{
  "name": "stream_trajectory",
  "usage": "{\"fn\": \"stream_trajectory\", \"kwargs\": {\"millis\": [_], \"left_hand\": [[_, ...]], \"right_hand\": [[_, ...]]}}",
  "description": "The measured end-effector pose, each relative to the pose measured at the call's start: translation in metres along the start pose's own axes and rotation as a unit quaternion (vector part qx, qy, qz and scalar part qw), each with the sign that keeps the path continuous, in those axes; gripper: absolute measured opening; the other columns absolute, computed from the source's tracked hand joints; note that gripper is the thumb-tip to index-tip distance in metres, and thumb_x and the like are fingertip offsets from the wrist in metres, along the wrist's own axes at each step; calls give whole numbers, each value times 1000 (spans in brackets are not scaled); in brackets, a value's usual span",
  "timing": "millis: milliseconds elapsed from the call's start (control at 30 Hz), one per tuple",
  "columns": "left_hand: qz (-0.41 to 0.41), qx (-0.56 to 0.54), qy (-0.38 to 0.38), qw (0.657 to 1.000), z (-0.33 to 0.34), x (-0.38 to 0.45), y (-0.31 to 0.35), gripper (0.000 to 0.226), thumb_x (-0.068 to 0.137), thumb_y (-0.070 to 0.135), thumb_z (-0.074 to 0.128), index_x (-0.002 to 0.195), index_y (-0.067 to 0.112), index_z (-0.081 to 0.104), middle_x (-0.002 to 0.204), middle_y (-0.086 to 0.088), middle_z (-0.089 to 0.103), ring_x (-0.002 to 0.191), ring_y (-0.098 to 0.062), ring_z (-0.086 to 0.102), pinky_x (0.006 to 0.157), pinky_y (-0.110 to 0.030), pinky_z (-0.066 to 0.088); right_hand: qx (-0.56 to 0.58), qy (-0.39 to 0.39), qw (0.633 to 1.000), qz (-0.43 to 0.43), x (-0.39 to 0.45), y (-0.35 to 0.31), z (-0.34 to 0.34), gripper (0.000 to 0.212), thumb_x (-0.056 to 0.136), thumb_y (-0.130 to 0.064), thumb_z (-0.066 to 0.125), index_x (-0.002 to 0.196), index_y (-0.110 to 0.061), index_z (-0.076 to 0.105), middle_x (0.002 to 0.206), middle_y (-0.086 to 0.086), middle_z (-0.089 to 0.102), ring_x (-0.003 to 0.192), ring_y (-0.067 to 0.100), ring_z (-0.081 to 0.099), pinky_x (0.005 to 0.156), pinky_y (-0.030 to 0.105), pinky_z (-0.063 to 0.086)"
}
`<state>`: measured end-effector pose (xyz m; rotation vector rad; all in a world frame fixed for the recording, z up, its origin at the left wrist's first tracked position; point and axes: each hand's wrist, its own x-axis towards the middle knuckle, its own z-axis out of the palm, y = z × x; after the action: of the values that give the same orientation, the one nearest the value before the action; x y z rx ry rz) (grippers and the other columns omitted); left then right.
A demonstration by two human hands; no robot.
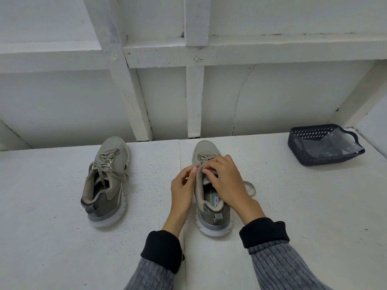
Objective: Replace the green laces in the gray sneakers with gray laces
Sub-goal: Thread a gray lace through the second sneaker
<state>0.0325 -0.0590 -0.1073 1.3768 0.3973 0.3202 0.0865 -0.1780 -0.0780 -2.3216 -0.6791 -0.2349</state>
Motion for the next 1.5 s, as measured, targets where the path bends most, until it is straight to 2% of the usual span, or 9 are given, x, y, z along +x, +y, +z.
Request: {"fn": "stream_trajectory", "kwargs": {"millis": [267, 367, 500, 667, 733, 900, 1133, 1333, 1500], "left_hand": [[3, 156, 75, 985, -10, 19, -8, 14, 97, 25, 60, 86, 22, 67, 87, 11, 67, 88, -11, 61, 76, -18, 45], [29, 377, 135, 916, -33, 25, -22, 17, 100, 29, 53, 91, 22, 66, 95, 8, 65, 95, -18, 55, 84, -35, 33], [40, 568, 154, 807, -58, 35, -26, 22, 102, 28, 45, 100, 20, 65, 105, 2, 63, 103, -21, 46, 82, -36, 24], [167, 410, -10, 896, -35, 29, 2, 24, 103, 29, 46, 123, 25, 60, 125, 7, 60, 116, -13, 46, 95, -32, 33], [209, 372, -87, 900, -22, 22, 10, 24, 103, 35, 46, 120, 31, 62, 118, 17, 63, 112, -6, 51, 98, -38, 40], [197, 406, 8, 892, -20, 21, 0, 16, 101, 25, 53, 91, 32, 63, 87, 20, 64, 85, -8, 51, 86, -38, 37], [41, 607, 151, 779, -53, 28, -22, 20, 100, 15, 44, 105, 20, 62, 104, 2, 64, 104, -22, 46, 87, -38, 23], [198, 434, -58, 877, -27, 20, 0, 26, 103, 34, 44, 124, 35, 60, 124, 19, 56, 120, -5, 40, 97, -31, 22], [211, 386, -40, 897, -18, 15, 2, 15, 101, 30, 51, 96, 36, 64, 92, 25, 61, 99, 4, 46, 101, -36, 25]], "right_hand": [[44, 70, 985, 154, -19, 14, -4, 40, 78, -23, 74, 116, -25, 61, 110, -9, 44, 100, 11, 36, 91, 40, 42], [55, 74, 979, 181, -23, 14, -5, 41, 79, -27, 74, 117, -25, 59, 113, -7, 44, 102, 12, 36, 92, 40, 42], [70, 82, 973, 203, -24, 15, -1, 41, 80, -29, 73, 117, -25, 56, 116, -5, 46, 106, 12, 37, 92, 42, 44], [96, 115, 964, 218, -29, 14, 1, 42, 77, -31, 76, 108, -23, 50, 106, -8, 44, 102, 13, 41, 80, 29, 41], [101, 124, 961, 225, -30, 13, 1, 42, 77, -31, 77, 103, -24, 46, 101, -7, 44, 99, 14, 42, 75, 26, 36], [112, 124, 957, 238, -30, 13, 0, 42, 76, -29, 77, 100, -24, 43, 98, -7, 44, 96, 14, 44, 71, 24, 33], [146, 108, 950, 255, -32, 14, -1, 44, 78, -38, 76, 106, -28, 45, 104, -9, 48, 98, 13, 45, 70, 21, 34], [298, 66, 925, 226, -37, 19, 0, 27, 93, -43, 52, 104, -23, 65, 99, -8, 66, 94, 4, 58, 76, 15, 42], [256, 80, 937, 224, -36, 33, 0, 14, 96, -27, 57, 86, -22, 66, 85, -3, 67, 84, 15, 60, 73, 27, 48]]}}
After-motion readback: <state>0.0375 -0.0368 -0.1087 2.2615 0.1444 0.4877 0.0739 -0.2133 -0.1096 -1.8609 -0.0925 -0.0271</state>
